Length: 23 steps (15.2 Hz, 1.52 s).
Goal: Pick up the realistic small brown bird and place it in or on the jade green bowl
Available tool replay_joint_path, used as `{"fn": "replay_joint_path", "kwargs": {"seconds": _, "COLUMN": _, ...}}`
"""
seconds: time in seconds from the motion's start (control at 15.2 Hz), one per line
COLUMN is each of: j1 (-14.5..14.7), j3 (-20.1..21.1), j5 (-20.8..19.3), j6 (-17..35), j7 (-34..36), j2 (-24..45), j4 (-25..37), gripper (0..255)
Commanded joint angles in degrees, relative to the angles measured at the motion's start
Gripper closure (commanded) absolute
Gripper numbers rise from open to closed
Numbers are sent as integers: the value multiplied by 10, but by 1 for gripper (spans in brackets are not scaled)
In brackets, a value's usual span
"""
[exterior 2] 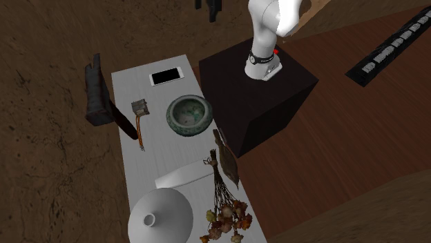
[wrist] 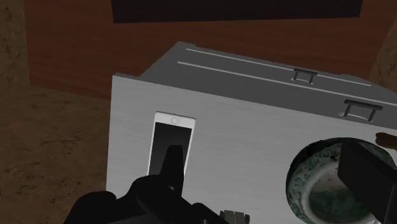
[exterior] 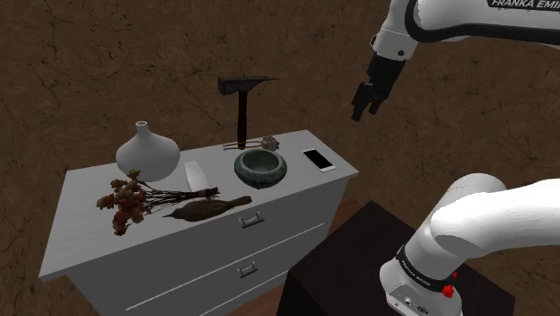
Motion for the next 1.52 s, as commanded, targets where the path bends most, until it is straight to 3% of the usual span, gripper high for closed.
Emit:
{"fn": "replay_joint_path", "kwargs": {"seconds": 0.0, "j1": 0, "j3": 0, "j5": 0, "j6": 0, "j7": 0, "j2": 0, "j4": 0, "gripper": 0}}
{"fn": "replay_joint_path", "kwargs": {"seconds": 0.86, "j1": 100, "j3": 89, "j5": 10, "j6": 285, "j7": -39, "j2": 103, "j4": -93, "gripper": 0}}
{"fn": "replay_joint_path", "kwargs": {"seconds": 1.45, "j1": 137, "j3": 167, "j5": -30, "j6": 483, "j7": -37, "j2": 231, "j4": -107, "gripper": 0}}
